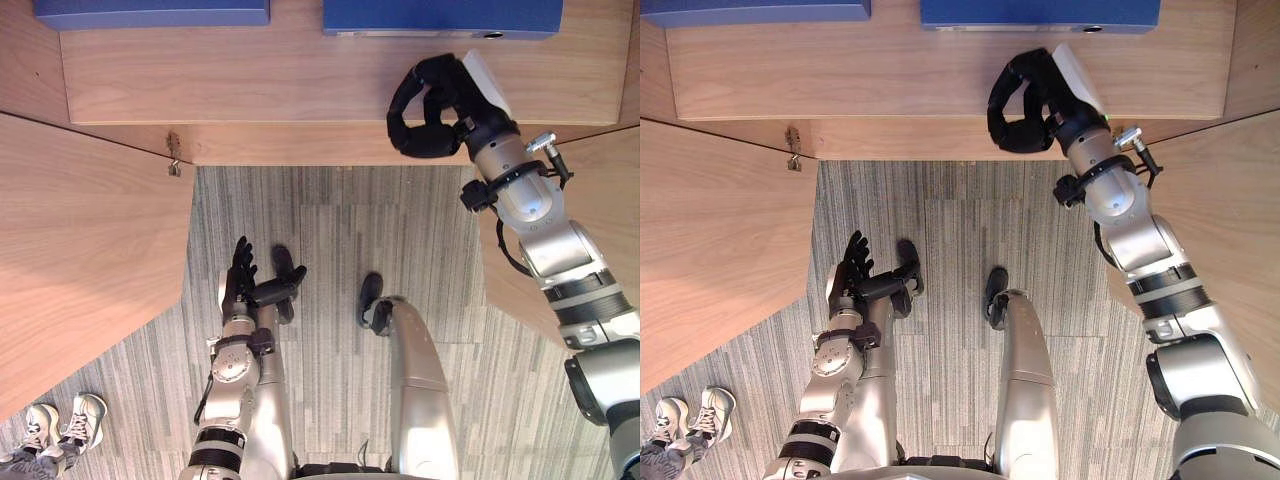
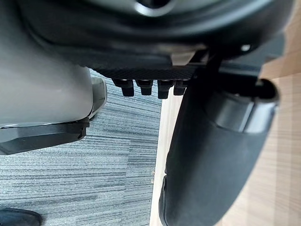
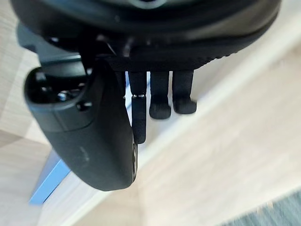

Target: Walk over to the cabinet, pick up the folder, carry it to the office cabinet, place the folder inside the office cabinet, then close the office cabinet door

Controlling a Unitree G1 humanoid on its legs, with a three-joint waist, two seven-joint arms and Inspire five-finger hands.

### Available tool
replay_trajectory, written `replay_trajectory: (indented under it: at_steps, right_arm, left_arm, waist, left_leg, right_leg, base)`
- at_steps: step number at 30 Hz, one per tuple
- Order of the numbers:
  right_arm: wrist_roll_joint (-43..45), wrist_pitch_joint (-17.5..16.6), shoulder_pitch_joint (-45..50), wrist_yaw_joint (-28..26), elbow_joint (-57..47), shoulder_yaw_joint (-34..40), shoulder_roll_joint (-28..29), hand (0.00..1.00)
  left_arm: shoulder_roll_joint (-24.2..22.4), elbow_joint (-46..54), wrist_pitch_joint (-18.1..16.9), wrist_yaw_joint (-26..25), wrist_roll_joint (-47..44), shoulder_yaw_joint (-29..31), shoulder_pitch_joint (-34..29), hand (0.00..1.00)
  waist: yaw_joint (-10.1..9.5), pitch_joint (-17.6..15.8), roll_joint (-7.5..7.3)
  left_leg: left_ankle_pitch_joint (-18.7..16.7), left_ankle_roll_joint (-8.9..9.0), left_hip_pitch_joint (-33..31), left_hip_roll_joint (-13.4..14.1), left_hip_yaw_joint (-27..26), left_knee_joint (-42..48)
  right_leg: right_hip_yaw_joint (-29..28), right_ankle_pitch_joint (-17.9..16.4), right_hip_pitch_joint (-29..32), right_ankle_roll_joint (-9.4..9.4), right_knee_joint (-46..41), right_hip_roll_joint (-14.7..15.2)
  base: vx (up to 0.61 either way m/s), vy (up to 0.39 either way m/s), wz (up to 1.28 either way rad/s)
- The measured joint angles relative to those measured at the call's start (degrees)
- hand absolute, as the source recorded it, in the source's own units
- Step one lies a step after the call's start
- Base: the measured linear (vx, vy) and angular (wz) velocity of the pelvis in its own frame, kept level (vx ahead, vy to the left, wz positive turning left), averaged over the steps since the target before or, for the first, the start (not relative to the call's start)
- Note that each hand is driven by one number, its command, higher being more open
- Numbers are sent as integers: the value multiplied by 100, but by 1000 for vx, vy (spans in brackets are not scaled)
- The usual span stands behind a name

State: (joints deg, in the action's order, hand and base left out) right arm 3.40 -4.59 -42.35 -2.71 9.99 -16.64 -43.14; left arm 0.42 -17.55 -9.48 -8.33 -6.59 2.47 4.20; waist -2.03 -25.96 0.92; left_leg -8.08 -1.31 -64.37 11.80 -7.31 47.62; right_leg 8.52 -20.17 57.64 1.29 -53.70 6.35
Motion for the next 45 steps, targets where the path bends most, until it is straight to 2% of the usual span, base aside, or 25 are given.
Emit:
replay_trajectory:
  at_steps: [4, 9, 12, 15, 21, 30, 40, 45]
  right_arm:
    - [5, -151, 475, 103, -578, 190, 247, 0]
    - [-1171, -232, 252, 1362, -634, 737, 1161, 0]
    - [-1598, -185, -162, 1774, -526, 768, 1412, 0]
    - [-1785, -137, -507, 1887, -213, 759, 1606, 0]
    - [-1942, 256, -1196, 1981, 915, 724, 1923, 0]
    - [-2347, 262, -1685, 2228, 1435, 717, 2012, 0]
    - [-2608, 262, -1955, 2889, 1671, 717, 2327, 0]
    - [-2544, 348, -2133, 2896, 1778, 718, 2326, 0]
  left_arm:
    - [6, -41, -72, -2, 123, 1, -4, 100]
    - [-22, -89, -114, -114, 218, 6, 18, 100]
    - [-56, -164, -130, -231, 218, 49, 78, 100]
    - [-73, -293, -138, -316, 218, 64, 172, 100]
    - [-180, -348, -186, -530, 206, 159, 274, 100]
    - [-156, -473, -226, -692, 88, 272, 402, 100]
    - [-135, -577, -254, -795, 87, 271, 630, 100]
    - [-147, -537, -306, -797, 73, 268, 637, 100]
  waist:
    - [0, -4, -10]
    - [0, -10, -21]
    - [6, -14, -27]
    - [-8, -16, -30]
    - [-57, -66, -81]
    - [-56, -83, -73]
    - [-54, -83, -65]
    - [-56, -85, -63]
  left_leg:
    - [0, 0, 1, -12, -14, -4]
    - [3, 1, 2, -36, -31, -37]
    - [9, 0, 2, -45, -49, -76]
    - [19, 1, 5, -56, -52, -120]
    - [24, 1, -11, -71, -61, -185]
    - [23, 3, -96, -77, 4, -171]
    - [79, 10, -287, -79, -3, -167]
    - [196, 35, -344, -98, 25, -233]
  right_leg:
    - [-3, 0, 2, 0, 1, 18]
    - [-15, 0, 18, 0, 13, 36]
    - [-29, 2, 31, 4, 45, 41]
    - [-27, 3, 36, 6, 73, 45]
    - [-12, 3, 49, 6, 132, 53]
    - [66, 3, 60, 7, 179, 57]
    - [64, 30, 298, 4, 118, 77]
    - [103, 67, 379, -36, 71, 99]
  base:
    - [-20, 2, 0]
    - [0, 0, 0]
    - [0, 0, 0]
    - [0, 0, 0]
    - [0, 0, 0]
    - [0, 0, 0]
    - [-33, 14, -1]
    - [-49, 6, 4]
